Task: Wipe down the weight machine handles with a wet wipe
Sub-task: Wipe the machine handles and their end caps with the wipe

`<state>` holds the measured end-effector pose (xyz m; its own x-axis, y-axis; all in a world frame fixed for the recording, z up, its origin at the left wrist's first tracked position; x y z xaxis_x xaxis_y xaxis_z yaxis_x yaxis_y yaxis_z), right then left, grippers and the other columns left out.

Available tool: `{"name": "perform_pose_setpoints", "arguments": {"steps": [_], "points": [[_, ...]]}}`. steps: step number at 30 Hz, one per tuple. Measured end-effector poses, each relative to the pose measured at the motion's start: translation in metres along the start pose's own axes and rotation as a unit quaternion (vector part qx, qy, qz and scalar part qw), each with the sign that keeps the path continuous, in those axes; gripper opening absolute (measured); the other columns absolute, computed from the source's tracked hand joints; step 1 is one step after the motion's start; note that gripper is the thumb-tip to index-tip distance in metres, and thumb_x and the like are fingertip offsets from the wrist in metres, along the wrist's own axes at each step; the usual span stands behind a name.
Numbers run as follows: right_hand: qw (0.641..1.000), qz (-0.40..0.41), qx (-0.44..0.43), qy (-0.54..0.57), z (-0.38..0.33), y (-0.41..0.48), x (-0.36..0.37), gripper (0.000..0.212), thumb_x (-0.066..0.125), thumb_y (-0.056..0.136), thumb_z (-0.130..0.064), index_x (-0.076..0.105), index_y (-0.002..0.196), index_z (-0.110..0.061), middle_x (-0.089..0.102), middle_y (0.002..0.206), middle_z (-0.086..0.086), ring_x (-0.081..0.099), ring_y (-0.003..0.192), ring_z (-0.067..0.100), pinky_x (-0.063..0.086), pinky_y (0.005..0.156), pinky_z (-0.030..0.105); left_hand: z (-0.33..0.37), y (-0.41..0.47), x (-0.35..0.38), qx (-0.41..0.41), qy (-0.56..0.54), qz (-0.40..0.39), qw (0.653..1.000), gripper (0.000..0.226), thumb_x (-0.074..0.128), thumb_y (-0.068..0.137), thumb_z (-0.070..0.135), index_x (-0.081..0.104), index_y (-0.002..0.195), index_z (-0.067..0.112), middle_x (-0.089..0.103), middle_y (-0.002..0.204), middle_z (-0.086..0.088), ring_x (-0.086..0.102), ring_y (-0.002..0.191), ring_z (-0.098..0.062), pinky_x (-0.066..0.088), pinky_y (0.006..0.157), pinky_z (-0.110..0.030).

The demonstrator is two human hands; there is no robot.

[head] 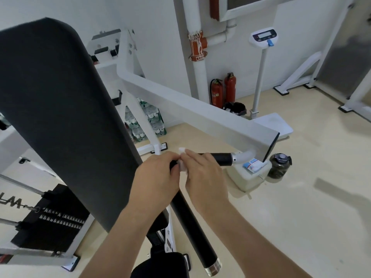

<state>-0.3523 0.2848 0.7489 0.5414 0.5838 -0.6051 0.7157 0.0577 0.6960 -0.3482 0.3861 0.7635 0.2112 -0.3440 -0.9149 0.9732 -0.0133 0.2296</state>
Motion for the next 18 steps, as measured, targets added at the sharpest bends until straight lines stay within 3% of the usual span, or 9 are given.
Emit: {"name": "perform_pose_setpoints", "arguments": {"steps": [2,4,8,10,12,16,18], "points": [[0.997,0.001,0.069,-0.022,0.03,-0.009,-0.002,0.033,0.044,0.078,-0.008,0.075,0.088,-0.011,0.075,0.093,0.001,0.058,0.076,0.022,0.05,0.068,0.033,0.005,-0.001,0.0,0.011,0.043,0.001,0.999,0.019,0.052,0.093,0.022,0.067,0.104,0.027,0.063,0.086,0.01,0.049,0.088,-0.009,0.036,0.071,-0.021],[0.994,0.004,0.108,-0.007,0.033,-0.009,-0.001,0.031,0.045,0.078,-0.006,0.074,0.088,-0.011,0.075,0.093,0.002,0.059,0.071,0.026,0.047,0.069,0.032,0.011,0.0,0.003,0.02,0.066,0.006,0.998,0.02,0.052,0.091,0.016,0.067,0.1,0.026,0.063,0.084,0.01,0.046,0.084,-0.01,0.035,0.073,-0.02],[0.999,0.008,0.033,0.02,0.007,-0.002,-0.002,0.026,0.046,0.076,-0.004,0.071,0.08,-0.011,0.073,0.086,0.002,0.047,0.076,0.016,0.039,0.07,0.025,0.019,-0.002,0.005,0.02,0.063,0.02,0.998,0.024,0.059,0.08,0.003,0.068,0.091,0.021,0.066,0.08,0.008,0.049,0.076,-0.012,0.031,0.074,-0.019],[0.997,0.012,0.073,0.001,0.035,-0.008,-0.008,0.029,0.043,0.077,-0.005,0.071,0.081,-0.012,0.073,0.086,0.0,0.043,0.078,0.016,0.039,0.07,0.026,0.018,-0.005,0.008,0.02,0.066,0.018,0.997,0.037,0.066,0.074,0.001,0.067,0.106,0.02,0.068,0.086,0.006,0.055,0.081,-0.017,0.036,0.071,-0.021],[0.99,0.007,0.139,-0.01,0.058,-0.015,-0.008,0.03,0.043,0.081,-0.009,0.072,0.085,-0.012,0.073,0.089,-0.001,0.051,0.083,0.022,0.04,0.075,0.028,0.025,-0.008,0.014,0.052,0.053,0.013,0.997,0.046,0.067,0.074,0.002,0.064,0.115,0.023,0.069,0.099,0.01,0.057,0.087,-0.016,0.038,0.075,-0.019],[0.993,-0.088,0.075,0.0,0.028,-0.011,0.019,0.019,0.049,0.082,-0.01,0.067,0.087,-0.013,0.066,0.09,0.0,0.059,0.089,0.027,0.036,0.082,0.025,0.035,-0.005,0.023,0.059,-0.112,-0.005,0.992,0.041,0.051,0.089,0.004,0.06,0.123,0.027,0.06,0.122,0.015,0.052,0.105,-0.005,0.034,0.092,-0.013],[0.995,-0.072,0.071,0.004,0.039,-0.009,0.008,0.016,0.055,0.078,-0.005,0.069,0.085,-0.011,0.068,0.091,0.001,0.058,0.083,0.027,0.04,0.079,0.026,0.038,-0.004,0.023,0.079,-0.081,0.004,0.994,0.034,0.054,0.09,0.009,0.063,0.12,0.024,0.062,0.121,0.012,0.054,0.1,-0.01,0.032,0.088,-0.012]]}}
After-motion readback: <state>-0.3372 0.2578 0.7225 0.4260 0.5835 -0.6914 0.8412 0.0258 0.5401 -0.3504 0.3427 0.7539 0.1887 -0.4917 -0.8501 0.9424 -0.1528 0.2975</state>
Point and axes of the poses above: each hand's wrist, its own y-axis towards the middle knuckle, its own x-axis out of the palm, z = x × y, the point moved 9 cm from there along y, towards the middle knuckle
